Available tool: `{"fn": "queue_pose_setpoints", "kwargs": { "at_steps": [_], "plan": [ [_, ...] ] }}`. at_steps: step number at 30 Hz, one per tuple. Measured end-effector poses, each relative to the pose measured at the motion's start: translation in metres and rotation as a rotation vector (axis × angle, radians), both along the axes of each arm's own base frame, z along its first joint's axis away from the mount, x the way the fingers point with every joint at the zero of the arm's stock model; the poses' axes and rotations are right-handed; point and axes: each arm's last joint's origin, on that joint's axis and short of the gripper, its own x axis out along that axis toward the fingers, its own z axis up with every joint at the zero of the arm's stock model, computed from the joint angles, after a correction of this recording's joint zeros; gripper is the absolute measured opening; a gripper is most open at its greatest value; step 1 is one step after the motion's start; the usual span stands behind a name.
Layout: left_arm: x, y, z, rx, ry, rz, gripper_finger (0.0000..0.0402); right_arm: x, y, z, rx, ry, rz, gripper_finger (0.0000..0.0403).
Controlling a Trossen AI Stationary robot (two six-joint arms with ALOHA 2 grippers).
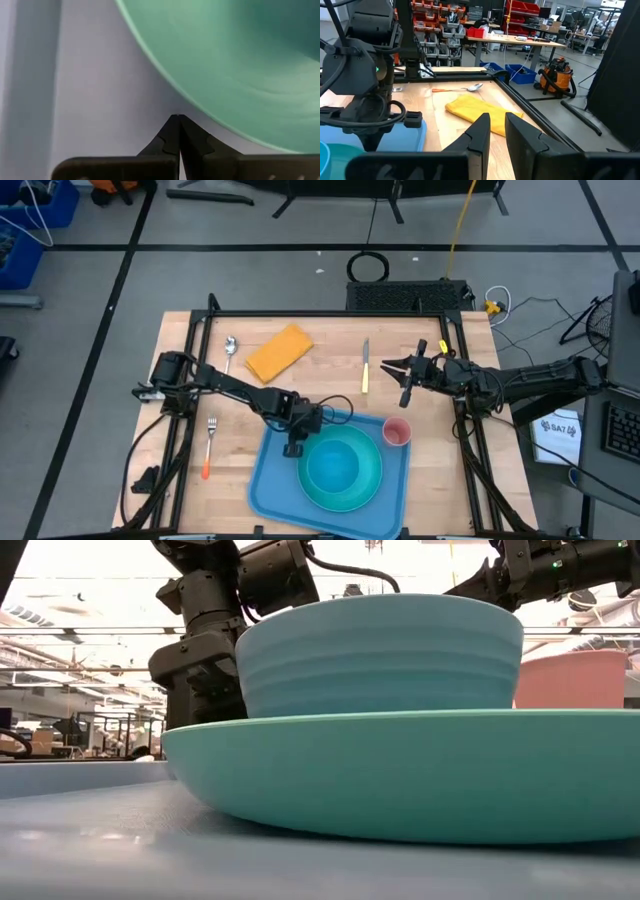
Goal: Set up tray
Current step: Adjust the blue plate on the blue tray
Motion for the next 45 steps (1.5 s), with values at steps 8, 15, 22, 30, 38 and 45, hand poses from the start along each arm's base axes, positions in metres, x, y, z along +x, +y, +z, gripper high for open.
{"fn": "queue_pose_setpoints", "kwargs": {
  "at_steps": [8, 15, 22, 30, 38, 45],
  "plan": [
    [0.004, -0.001, 0.001, 0.006, -0.053, -0.056, 0.0001, 0.000, 0.000, 0.000, 0.006, -0.002, -0.001, 0.0050],
    [0.006, -0.002, 0.003, -0.004, -0.094, -0.120, 0.0001, 0.000, 0.000, 0.000, 0.006, -0.002, -0.001, 0.0050],
    [0.008, -0.003, 0.004, -0.013, -0.120, -0.151, 0.0001, 0.000, 0.000, 0.000, 0.007, -0.003, -0.001, 0.0050],
    [0.012, -0.005, 0.006, -0.034, -0.171, -0.186, 0.0001, 0.000, 0.000, 0.000, 0.007, -0.003, -0.001, 0.0050],
    [0.012, -0.006, 0.007, -0.065, -0.183, -0.208, 0.0001, 0.000, 0.000, 0.000, 0.007, -0.003, -0.001, 0.0050],
    [0.016, -0.007, 0.010, -0.086, -0.237, -0.235, 0.0000, 0.000, 0.000, 0.000, 0.008, -0.003, -0.001, 0.0050]
  ]
}}
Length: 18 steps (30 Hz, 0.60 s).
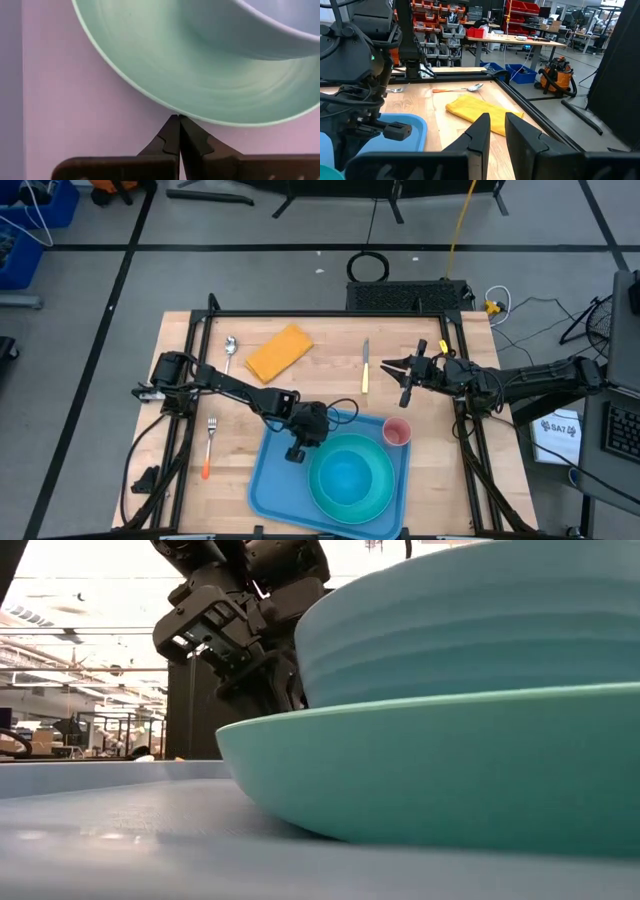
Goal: Set up tray
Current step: Adjust the blue plate on the blue tray, then adjust the blue tray
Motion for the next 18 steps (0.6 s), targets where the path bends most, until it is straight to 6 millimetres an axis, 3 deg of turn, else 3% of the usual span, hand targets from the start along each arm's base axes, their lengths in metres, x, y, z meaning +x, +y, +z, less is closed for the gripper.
{"fn": "queue_pose_setpoints", "kwargs": {
  "at_steps": [10, 18],
  "plan": [
    [-0.007, 0.004, -0.004, 0.063, 0.101, 0.082, 0.0010, 0.000, 0.000, -0.001, 0.020, -0.002, 0.000, 0.0050],
    [-0.019, 0.008, 0.024, 0.139, 0.071, 0.104, 0.0005, 0.001, 0.002, -0.006, 0.057, 0.043, 0.052, 0.0050]
  ]
}}
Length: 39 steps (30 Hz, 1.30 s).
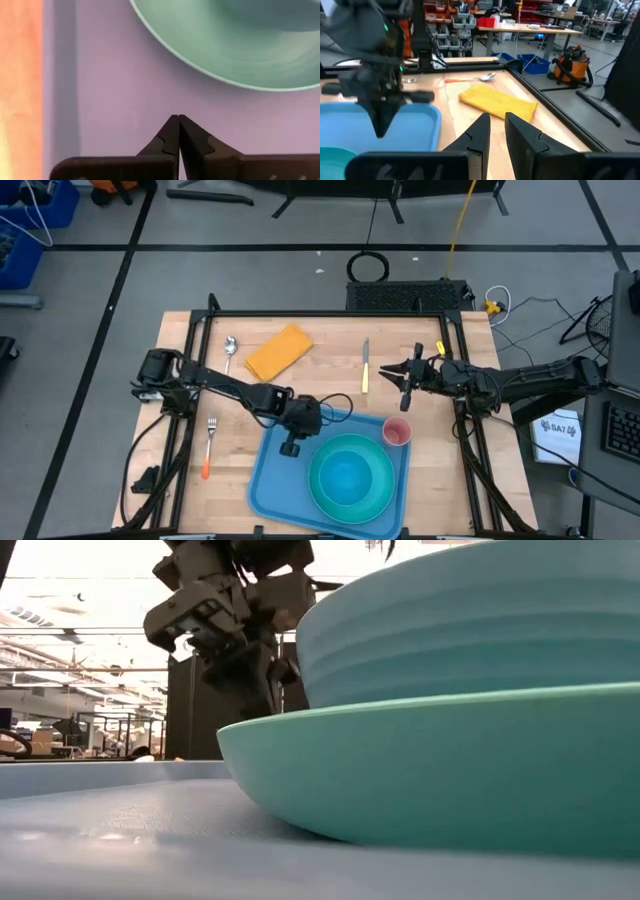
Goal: Set up tray
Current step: Adjust the blue tray
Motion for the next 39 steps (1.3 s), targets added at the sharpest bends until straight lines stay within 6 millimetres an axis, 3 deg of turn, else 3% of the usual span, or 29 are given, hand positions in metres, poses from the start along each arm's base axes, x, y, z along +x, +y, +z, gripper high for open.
{"fn": "queue_pose_setpoints", "kwargs": {
  "at_steps": [11, 20, 27, 39],
  "plan": [
    [-0.026, 0.009, -0.009, 0.034, 0.304, 0.124, 0.0003, 0.000, 0.000, 0.000, -0.009, -0.002, -0.001, 0.0050],
    [-0.030, 0.005, -0.017, 0.041, 0.382, 0.161, 0.0002, 0.000, 0.000, 0.001, -0.016, -0.003, 0.001, 0.0050],
    [-0.027, 0.004, -0.035, 0.061, 0.397, 0.190, 0.0001, 0.000, 0.000, 0.001, -0.022, -0.006, 0.002, 0.0050],
    [-0.025, -0.005, -0.046, -0.191, 0.448, 0.281, 0.0001, 0.000, 0.000, 0.002, -0.035, -0.013, 0.005, 0.0050]
  ]
}}
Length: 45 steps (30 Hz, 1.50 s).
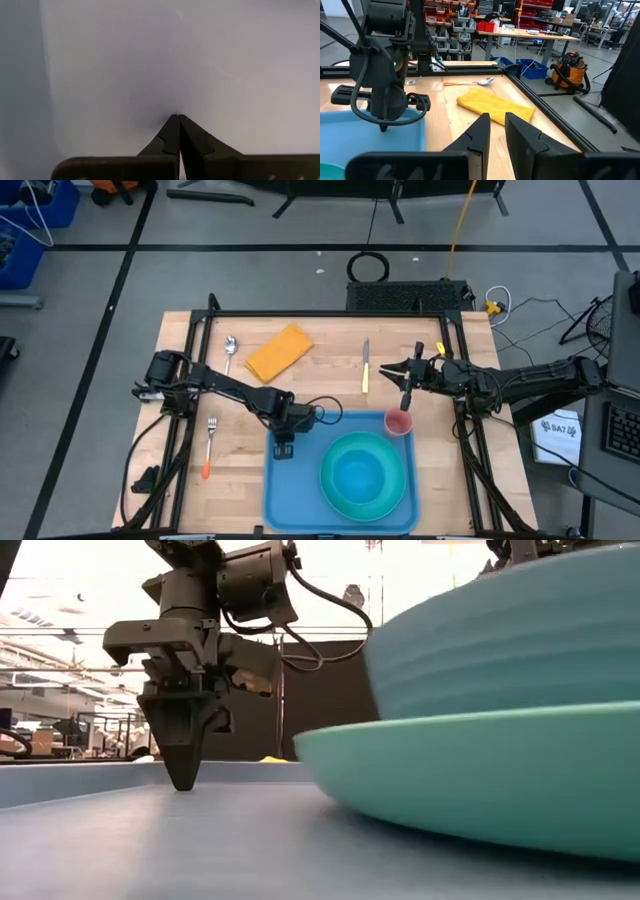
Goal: Set up tray
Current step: Adjust the blue tray, then put the yellow table napkin on the blue tray beside the light blue plate
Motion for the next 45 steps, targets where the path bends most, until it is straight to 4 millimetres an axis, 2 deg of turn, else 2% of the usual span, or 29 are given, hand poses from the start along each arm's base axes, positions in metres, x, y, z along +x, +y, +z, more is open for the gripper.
{"fn": "queue_pose_setpoints", "kwargs": {
  "at_steps": [10, 13, 16, 19, 21, 24, 26, 30, 33, 37, 39, 45],
  "plan": [
    [0.000, 0.001, 0.000, 0.029, -0.016, -0.036, 0.0004, 0.000, 0.000, 0.000, 0.000, 0.002, 0.000, 0.0050],
    [-0.001, 0.001, 0.010, 0.062, -0.059, -0.046, 0.0015, 0.000, 0.000, -0.001, 0.000, 0.007, 0.001, 0.0050],
    [-0.006, 0.001, 0.032, 0.185, -0.164, -0.058, 0.0015, 0.000, 0.000, 0.000, -0.003, 0.005, 0.001, 0.0050],
    [-0.011, 0.000, 0.073, 0.288, -0.357, -0.079, 0.0003, 0.000, 0.000, 0.001, -0.003, -0.005, 0.001, 0.0050],
    [-0.018, 0.002, 0.093, 0.334, -0.428, -0.057, 0.0007, 0.000, 0.000, 0.001, -0.002, -0.007, 0.001, 0.0050],
    [-0.031, 0.010, 0.116, 0.441, -0.511, -0.013, 0.0012, 0.000, 0.000, 0.001, -0.001, -0.007, 0.001, 0.0050],
    [-0.042, 0.017, 0.125, 0.532, -0.550, 0.029, 0.0006, 0.000, 0.000, 0.001, -0.003, -0.006, 0.000, 0.0050],
    [-0.070, 0.043, 0.112, 0.638, -0.501, 0.169, 0.0008, 0.000, 0.000, 0.001, -0.019, -0.001, 0.001, 0.0050],
    [-0.087, 0.061, 0.097, 0.630, -0.469, 0.300, 0.0020, 0.000, 0.000, 0.001, -0.022, 0.000, 0.001, 0.0050],
    [-0.090, 0.069, 0.077, 0.578, -0.458, 0.304, 0.0025, 0.000, -0.001, 0.001, -0.034, 0.001, -0.004, 0.0050],
    [-0.086, 0.071, 0.072, 0.593, -0.478, 0.269, 0.0026, 0.000, -0.002, 0.001, -0.036, -0.003, -0.011, 0.0050],
    [-0.091, 0.081, 0.061, 0.636, -0.366, 0.224, 0.0026, 0.000, -0.005, 0.001, -0.034, -0.004, -0.030, 0.0050]
  ]
}}
